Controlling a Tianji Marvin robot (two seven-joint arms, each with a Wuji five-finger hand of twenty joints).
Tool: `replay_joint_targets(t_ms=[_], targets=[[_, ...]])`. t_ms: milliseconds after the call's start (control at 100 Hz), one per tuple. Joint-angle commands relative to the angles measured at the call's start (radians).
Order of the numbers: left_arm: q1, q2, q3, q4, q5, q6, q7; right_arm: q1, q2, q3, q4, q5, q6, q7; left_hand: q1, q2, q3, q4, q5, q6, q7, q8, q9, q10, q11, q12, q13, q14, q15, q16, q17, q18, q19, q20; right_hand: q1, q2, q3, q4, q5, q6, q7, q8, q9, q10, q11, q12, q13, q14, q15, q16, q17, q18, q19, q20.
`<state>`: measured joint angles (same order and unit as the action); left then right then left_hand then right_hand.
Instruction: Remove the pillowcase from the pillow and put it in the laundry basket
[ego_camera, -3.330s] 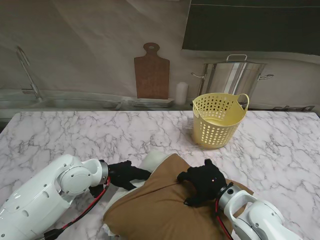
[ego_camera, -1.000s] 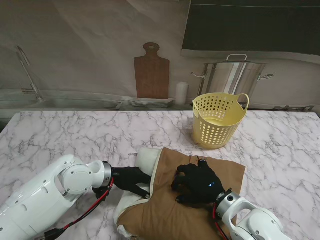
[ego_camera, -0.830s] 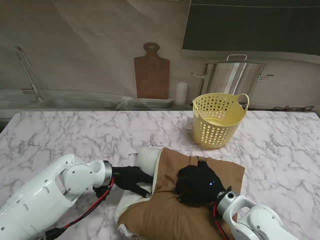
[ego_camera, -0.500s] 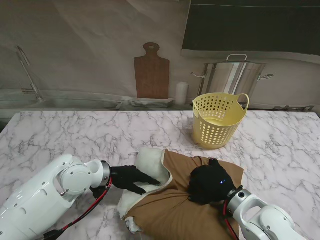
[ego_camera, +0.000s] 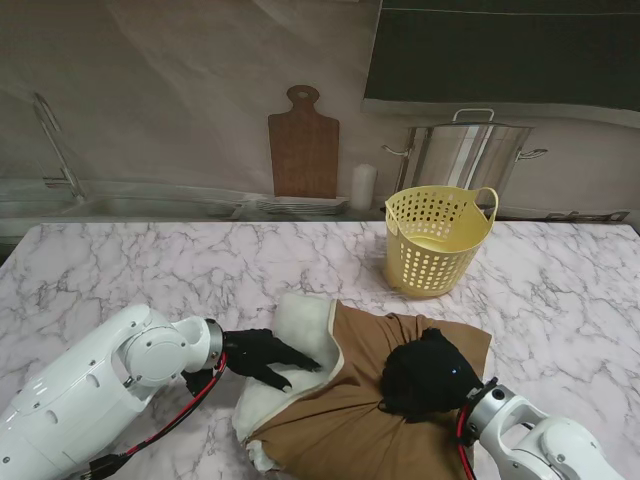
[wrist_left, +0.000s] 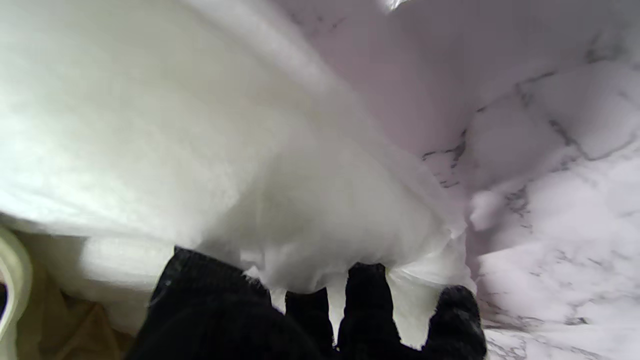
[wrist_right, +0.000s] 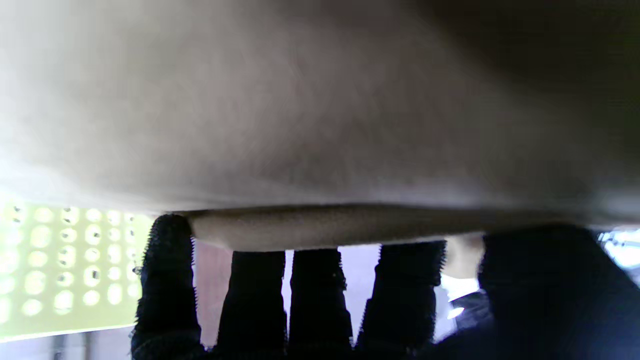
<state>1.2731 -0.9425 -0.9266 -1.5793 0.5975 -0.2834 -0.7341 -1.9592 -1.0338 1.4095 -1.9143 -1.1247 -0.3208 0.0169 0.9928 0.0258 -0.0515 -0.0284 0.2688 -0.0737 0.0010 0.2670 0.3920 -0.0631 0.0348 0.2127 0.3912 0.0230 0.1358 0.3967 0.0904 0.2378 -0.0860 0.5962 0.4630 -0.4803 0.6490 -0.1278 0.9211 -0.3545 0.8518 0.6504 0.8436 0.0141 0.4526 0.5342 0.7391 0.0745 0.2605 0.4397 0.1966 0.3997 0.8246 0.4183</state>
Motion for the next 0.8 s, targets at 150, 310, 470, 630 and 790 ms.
replay_joint_targets(t_ms=[150, 310, 470, 630, 790], targets=[[0.116, 0.006, -0.089, -0.037, 0.024, -0.049, 0.017, 0.058, 0.004, -0.054, 0.031, -0.035, 0.021, 0.056, 0.015, -0.009, 0.011, 0.006, 0.02, 0.16, 0.027, 0.007, 0.024, 0.181, 0.023, 0.009, 0.046, 0.19, 0.031, 0.008, 0.0, 0.022, 0.607, -0.006, 0.083, -0.031, 0.009, -0.018, -0.089, -0.01, 0.043, -0.046, -0.026, -0.026, -0.018, -0.026, 0.019, -0.018, 0.008, 0.002, -0.019, 0.028, -0.006, -0.002], [0.175, 0.006, -0.147, -0.102, 0.026, -0.099, 0.031, 0.079, 0.006, -0.079, 0.039, -0.041, 0.051, 0.073, -0.02, 0.01, 0.011, 0.006, 0.017, 0.168, 0.027, 0.007, 0.027, 0.196, 0.021, 0.01, 0.048, 0.192, 0.033, 0.01, 0.002, 0.022, 0.616, -0.006, 0.087, -0.016, 0.006, -0.022, -0.095, -0.01, 0.05, -0.052, -0.033, -0.024, -0.021, -0.03, 0.015, -0.018, 0.004, 0.0, -0.022, 0.03, -0.01, -0.003], [0.228, 0.005, -0.203, -0.162, 0.041, -0.133, 0.041, 0.076, 0.007, -0.079, 0.035, -0.06, 0.083, 0.093, -0.047, 0.027, 0.011, 0.005, 0.022, 0.173, 0.03, 0.01, 0.044, 0.206, 0.024, 0.013, 0.052, 0.197, 0.035, 0.012, 0.002, 0.023, 0.622, -0.007, 0.096, -0.004, -0.011, -0.021, -0.117, -0.004, 0.047, -0.058, -0.054, -0.016, -0.029, -0.037, 0.008, -0.014, 0.002, -0.001, -0.028, 0.031, -0.013, -0.004], [0.275, 0.003, -0.252, -0.206, 0.031, -0.163, 0.053, 0.077, 0.007, -0.081, 0.039, -0.071, 0.1, 0.093, -0.066, 0.037, 0.011, 0.003, 0.025, 0.174, 0.032, 0.011, 0.048, 0.21, 0.022, 0.014, 0.055, 0.2, 0.036, 0.013, 0.003, 0.027, 0.628, -0.009, 0.103, 0.001, -0.026, -0.018, -0.122, -0.002, 0.048, -0.058, -0.058, -0.012, -0.029, -0.039, 0.005, -0.011, 0.002, 0.0, -0.029, 0.034, -0.013, -0.002], [0.296, 0.004, -0.265, -0.226, 0.003, -0.185, 0.062, 0.091, 0.008, -0.095, 0.05, -0.074, 0.112, 0.093, -0.09, 0.058, 0.008, 0.001, 0.019, 0.176, 0.029, 0.011, 0.053, 0.214, 0.021, 0.016, 0.058, 0.202, 0.037, 0.014, 0.003, 0.028, 0.632, -0.011, 0.106, 0.007, -0.037, -0.016, -0.133, -0.001, 0.045, -0.058, -0.063, -0.012, -0.031, -0.041, 0.002, -0.011, 0.002, 0.001, -0.03, 0.034, -0.014, -0.001]])
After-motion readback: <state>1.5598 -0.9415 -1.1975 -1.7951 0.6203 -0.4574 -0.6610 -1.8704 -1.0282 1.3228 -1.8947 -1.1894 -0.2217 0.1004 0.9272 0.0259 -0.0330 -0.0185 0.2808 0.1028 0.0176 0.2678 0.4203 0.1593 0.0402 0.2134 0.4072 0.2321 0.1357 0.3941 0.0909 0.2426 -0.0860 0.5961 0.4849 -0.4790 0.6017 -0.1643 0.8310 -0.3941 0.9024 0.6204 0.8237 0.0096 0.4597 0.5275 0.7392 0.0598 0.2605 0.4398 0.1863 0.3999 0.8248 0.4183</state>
